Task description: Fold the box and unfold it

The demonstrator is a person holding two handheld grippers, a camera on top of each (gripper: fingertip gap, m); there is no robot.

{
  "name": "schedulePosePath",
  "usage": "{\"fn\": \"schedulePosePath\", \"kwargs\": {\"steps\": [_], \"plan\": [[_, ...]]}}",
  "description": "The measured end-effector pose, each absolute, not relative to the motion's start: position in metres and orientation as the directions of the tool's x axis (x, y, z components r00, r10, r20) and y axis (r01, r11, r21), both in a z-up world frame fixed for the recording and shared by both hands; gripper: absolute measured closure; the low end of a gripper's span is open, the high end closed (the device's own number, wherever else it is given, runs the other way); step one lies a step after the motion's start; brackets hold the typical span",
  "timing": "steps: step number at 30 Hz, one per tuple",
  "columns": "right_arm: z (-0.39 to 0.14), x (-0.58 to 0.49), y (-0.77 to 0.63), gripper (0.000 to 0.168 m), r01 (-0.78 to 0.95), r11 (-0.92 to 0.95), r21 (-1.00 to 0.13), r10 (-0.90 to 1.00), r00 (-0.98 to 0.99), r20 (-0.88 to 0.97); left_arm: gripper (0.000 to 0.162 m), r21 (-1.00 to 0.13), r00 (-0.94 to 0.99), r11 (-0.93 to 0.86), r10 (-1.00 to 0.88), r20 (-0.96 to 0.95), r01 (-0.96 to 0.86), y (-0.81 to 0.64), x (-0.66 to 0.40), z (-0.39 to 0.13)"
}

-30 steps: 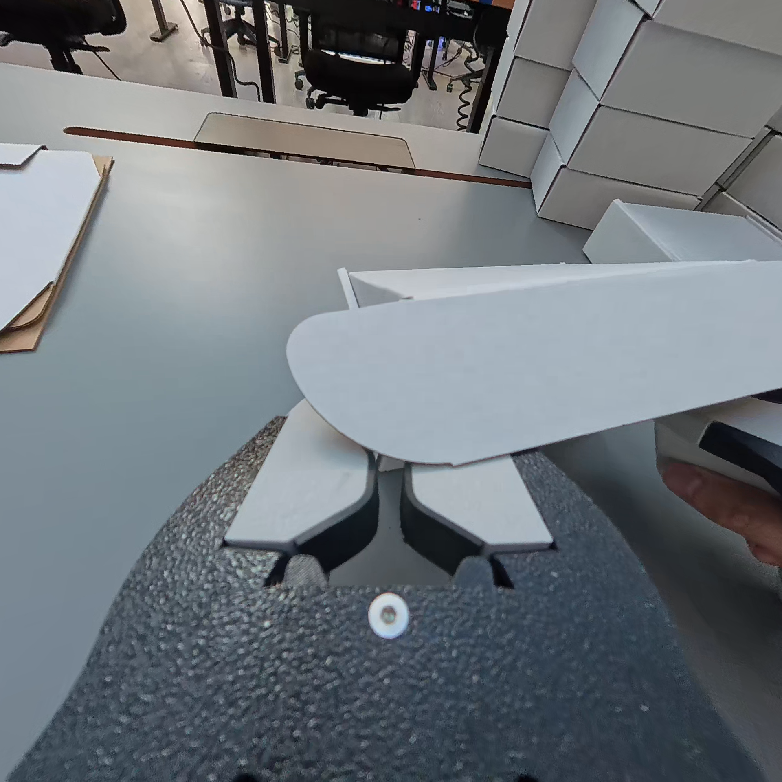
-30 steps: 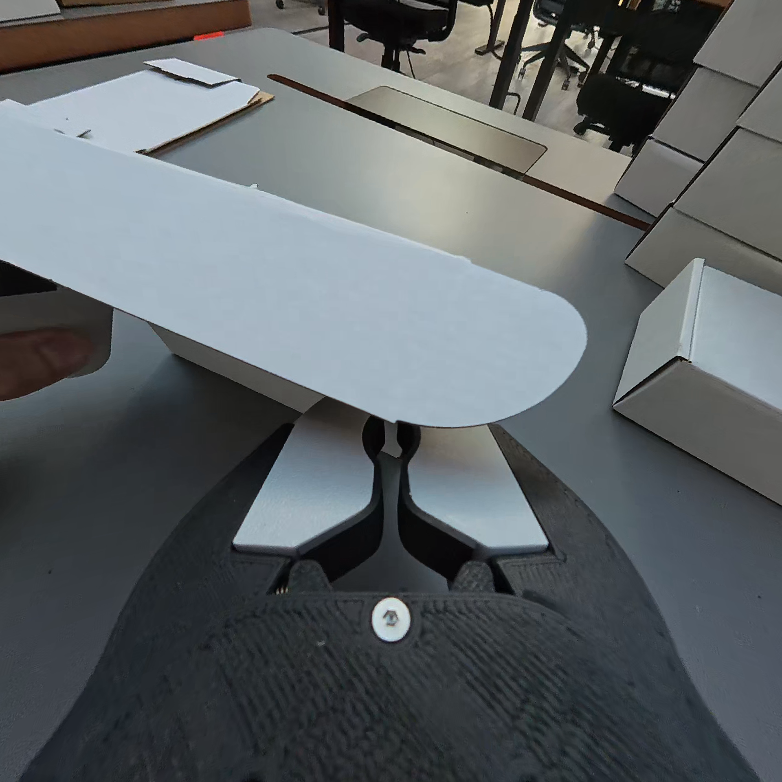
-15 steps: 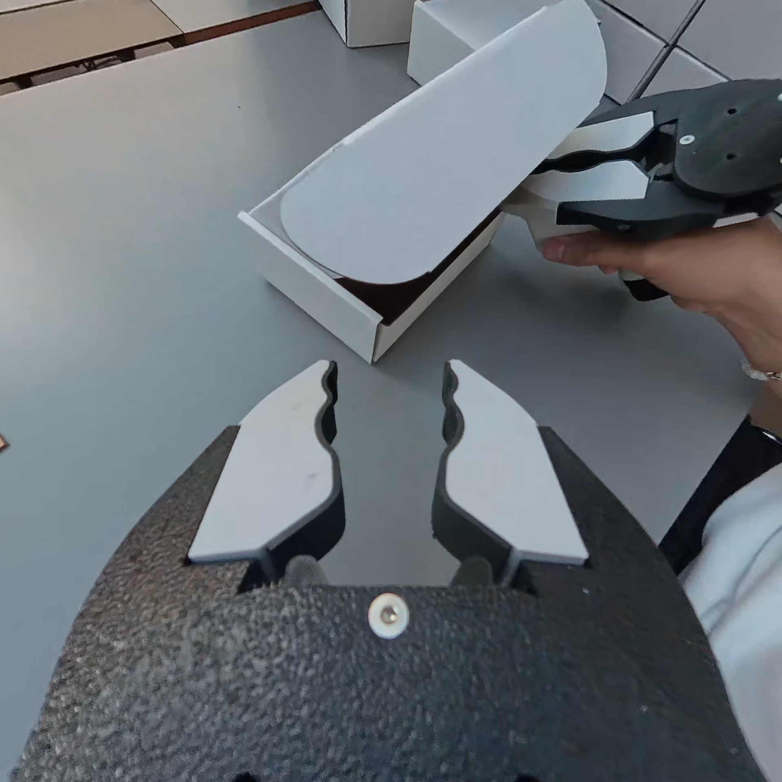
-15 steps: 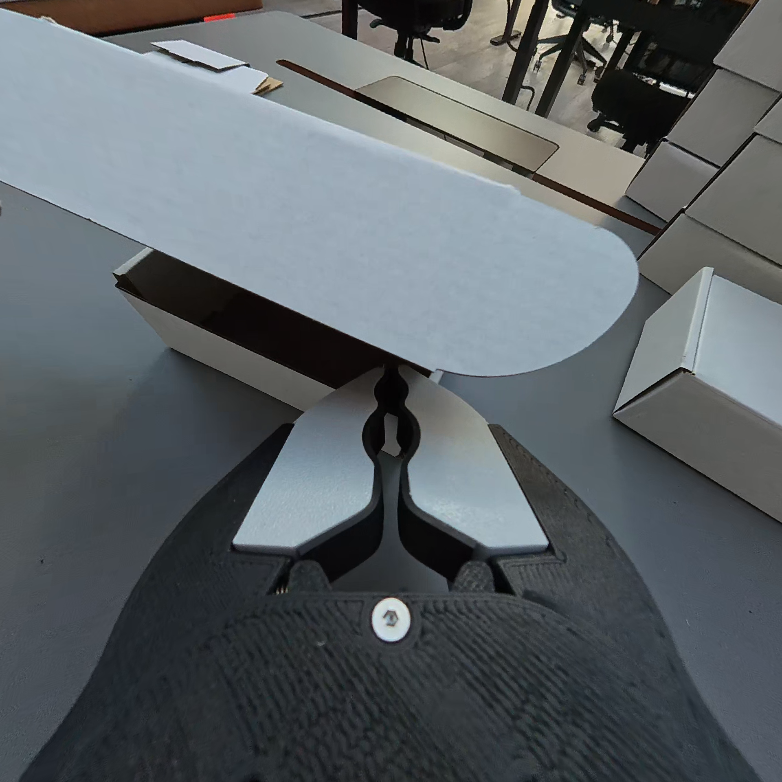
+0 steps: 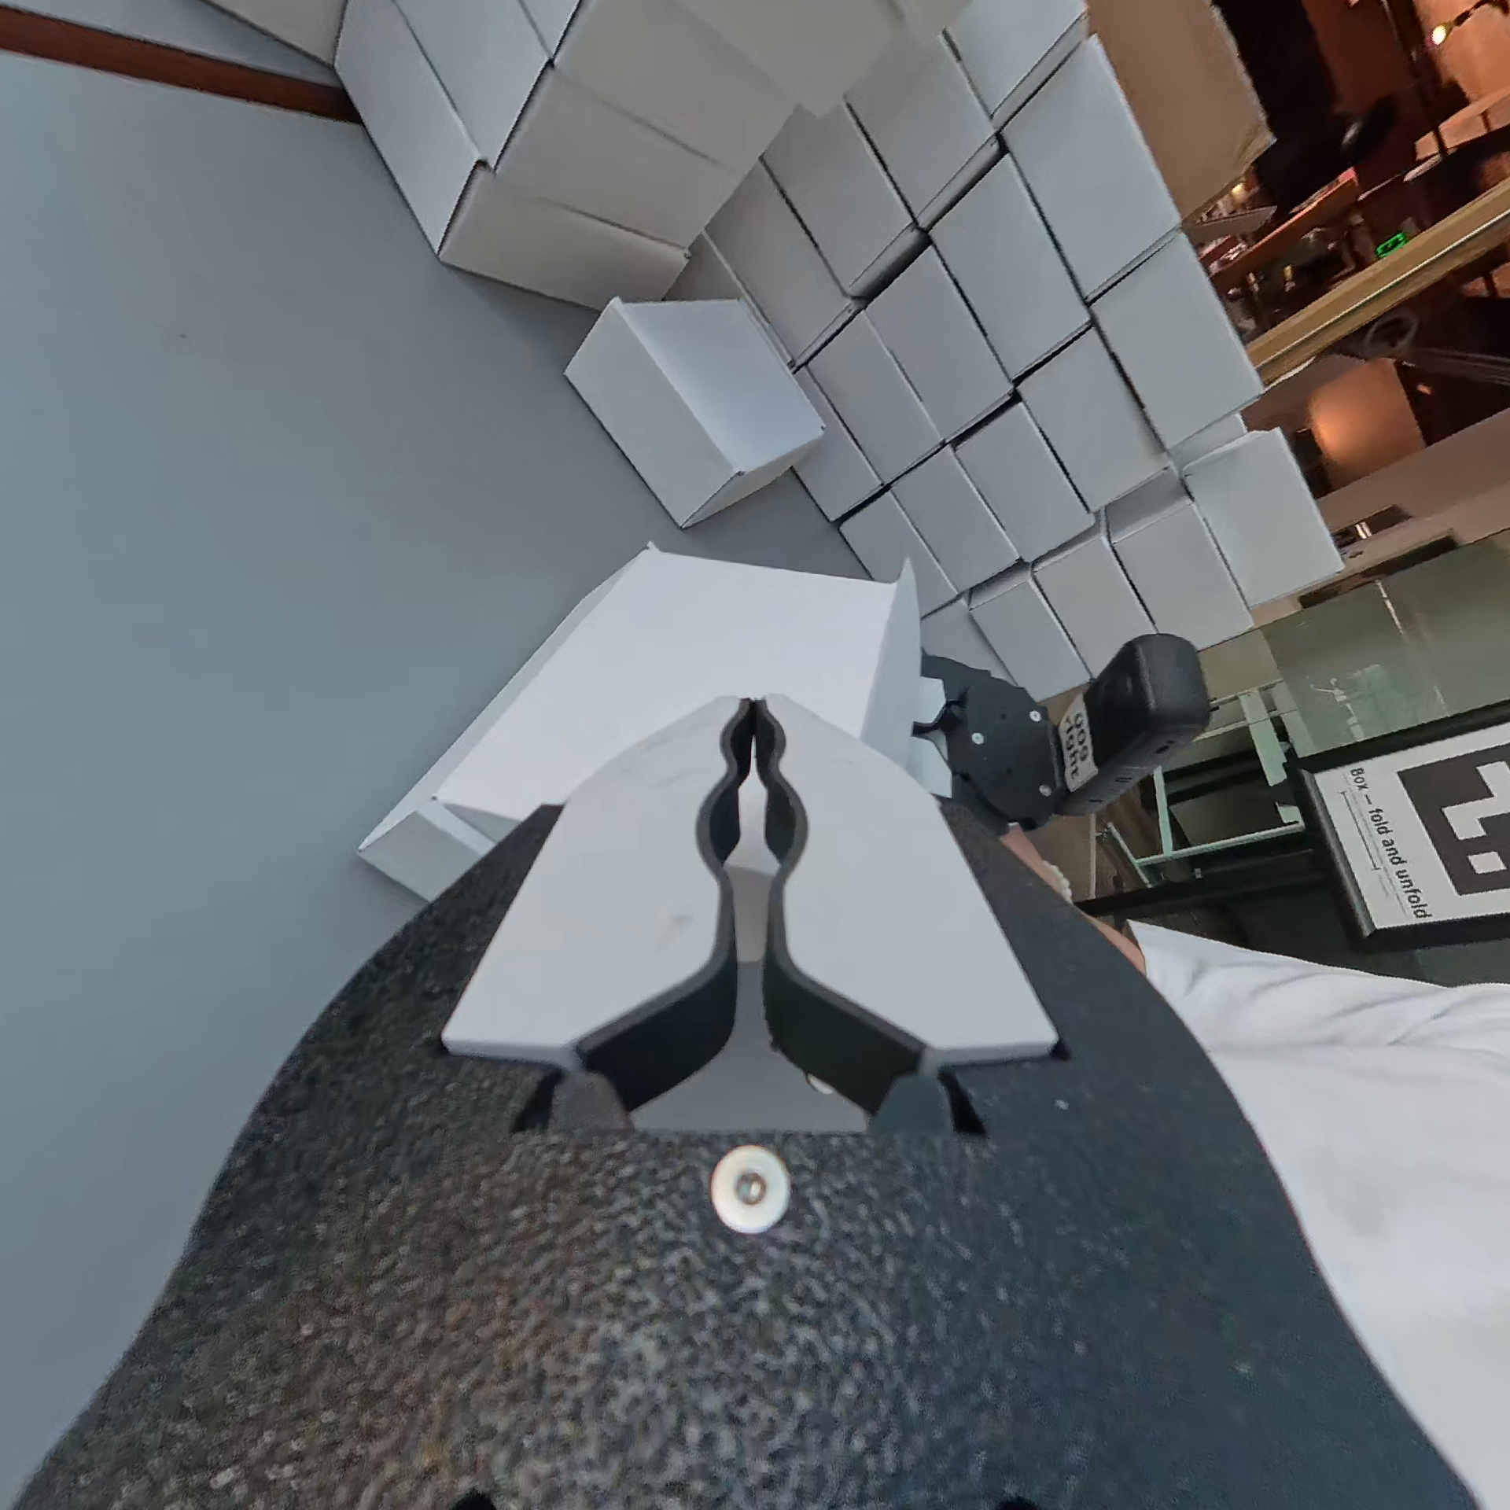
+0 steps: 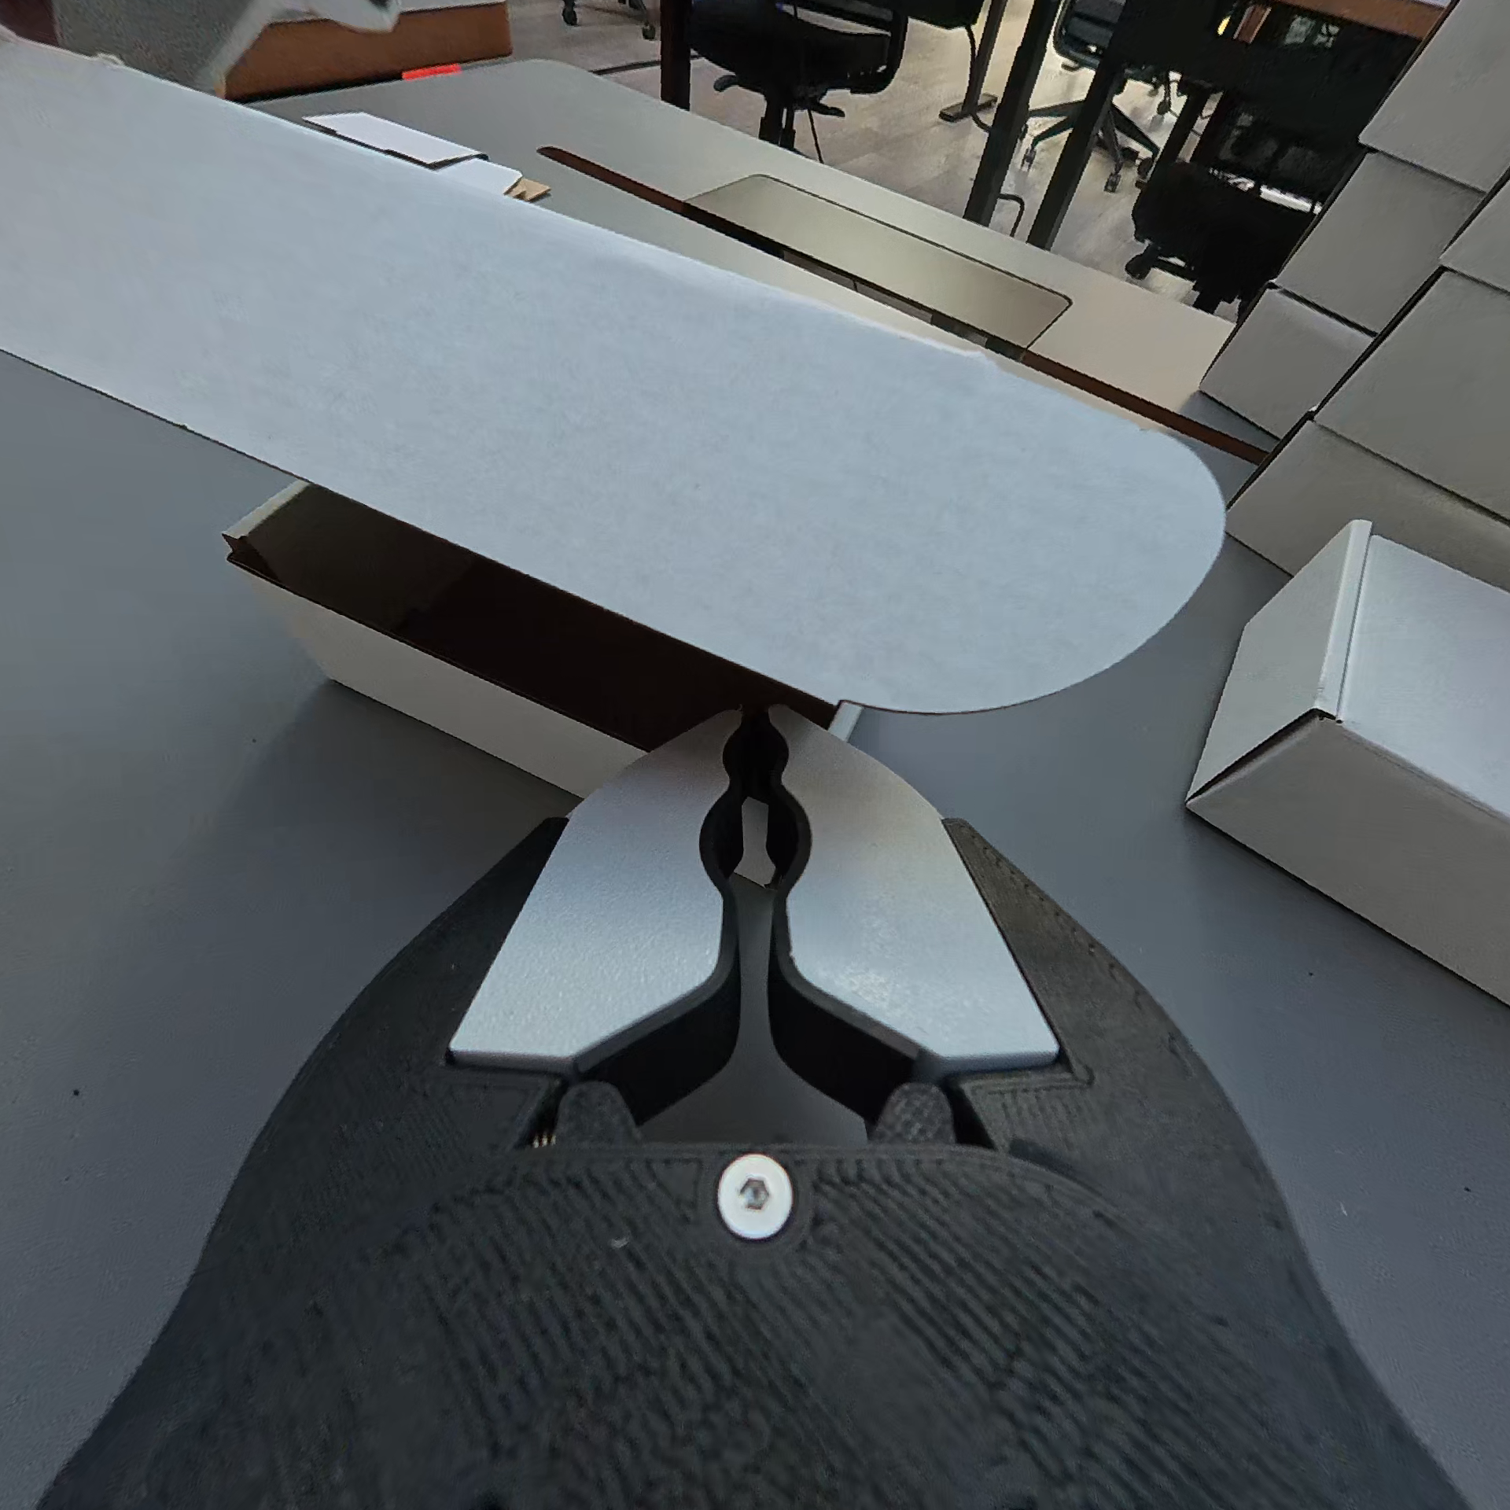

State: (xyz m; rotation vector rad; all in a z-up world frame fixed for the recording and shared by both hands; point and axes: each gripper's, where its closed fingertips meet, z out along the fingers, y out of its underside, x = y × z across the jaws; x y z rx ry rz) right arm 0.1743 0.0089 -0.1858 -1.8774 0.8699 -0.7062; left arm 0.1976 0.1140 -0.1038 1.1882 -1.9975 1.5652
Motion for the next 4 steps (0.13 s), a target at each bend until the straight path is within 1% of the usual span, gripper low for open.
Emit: {"fn": "schedulePosePath", "kwargs": {"steps": [1, 3, 4], "plan": [[-0.186, 0.174, 0.009, 0.168, -0.274, -0.328, -0.904, -0.801, 0.588, 0.112, 0.162, -0.61, -0.58, 0.064, -0.399, 0.71, -0.79, 0.111, 0.196, -0.113], [-0.186, 0.174, 0.009, 0.168, -0.272, -0.329, -0.905, -0.798, 0.591, 0.113, 0.162, -0.586, -0.567, 0.072, -0.371, 0.736, -0.807, 0.106, 0.191, -0.12], [-0.185, 0.174, 0.009, 0.168, -0.269, -0.328, -0.906, -0.796, 0.594, 0.113, 0.162, -0.587, -0.568, 0.085, -0.392, 0.723, -0.805, 0.105, 0.19, -0.125]]}}
